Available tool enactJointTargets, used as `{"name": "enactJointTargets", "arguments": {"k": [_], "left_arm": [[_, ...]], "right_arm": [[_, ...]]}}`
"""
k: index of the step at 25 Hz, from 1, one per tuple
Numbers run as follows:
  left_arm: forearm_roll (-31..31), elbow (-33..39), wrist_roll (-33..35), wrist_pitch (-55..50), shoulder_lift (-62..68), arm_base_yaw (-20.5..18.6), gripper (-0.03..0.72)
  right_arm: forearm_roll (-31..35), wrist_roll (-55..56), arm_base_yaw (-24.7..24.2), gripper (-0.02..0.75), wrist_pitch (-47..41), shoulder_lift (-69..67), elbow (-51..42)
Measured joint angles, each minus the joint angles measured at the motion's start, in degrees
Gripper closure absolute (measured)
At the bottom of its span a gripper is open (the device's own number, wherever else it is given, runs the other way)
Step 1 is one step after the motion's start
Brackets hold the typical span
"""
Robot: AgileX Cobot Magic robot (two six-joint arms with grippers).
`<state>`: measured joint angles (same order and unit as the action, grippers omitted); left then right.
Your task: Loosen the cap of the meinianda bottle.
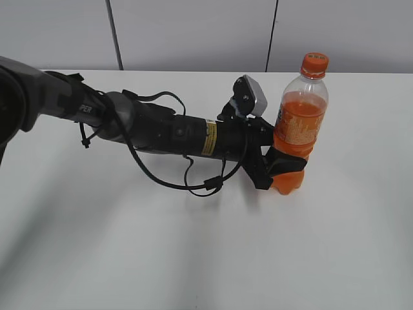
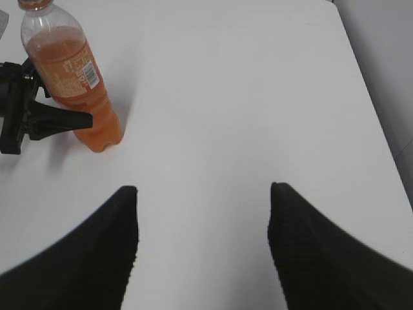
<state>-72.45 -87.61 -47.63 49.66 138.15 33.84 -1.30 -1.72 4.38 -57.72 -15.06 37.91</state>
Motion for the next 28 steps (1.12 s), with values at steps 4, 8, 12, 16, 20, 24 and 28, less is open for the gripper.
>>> {"name": "enactJointTargets", "arguments": {"k": [4, 8, 12, 16, 20, 24, 28], "left_arm": [[0.0, 0.0, 0.0, 0.0, 0.0, 0.0, 0.284], [0.0, 0.0, 0.0, 0.0, 0.0, 0.0, 0.284], [0.0, 0.0, 0.0, 0.0, 0.0, 0.0, 0.284], [0.1, 0.0, 0.0, 0.1, 0.0, 0.0, 0.284], [0.1, 0.0, 0.0, 0.1, 0.0, 0.0, 0.284], [0.1, 0.0, 0.0, 0.1, 0.0, 0.0, 0.284], [0.1, 0.0, 0.0, 0.1, 0.0, 0.0, 0.285]], "right_arm": [[0.1, 1.7, 0.0, 0.269, 0.3, -11.9, 8.0], [1.3, 1.7, 0.0, 0.27, 0.0, -22.4, 16.8], [1.3, 2.1, 0.0, 0.27, -5.0, -33.3, 25.7], [1.3, 2.1, 0.0, 0.272, -10.8, -44.0, 34.4], [1.3, 2.1, 0.0, 0.272, -11.7, -51.2, 41.1], [1.3, 1.3, 0.0, 0.272, -11.7, -58.2, 46.2], [1.3, 0.2, 0.0, 0.272, -11.7, -64.9, 49.5]]}}
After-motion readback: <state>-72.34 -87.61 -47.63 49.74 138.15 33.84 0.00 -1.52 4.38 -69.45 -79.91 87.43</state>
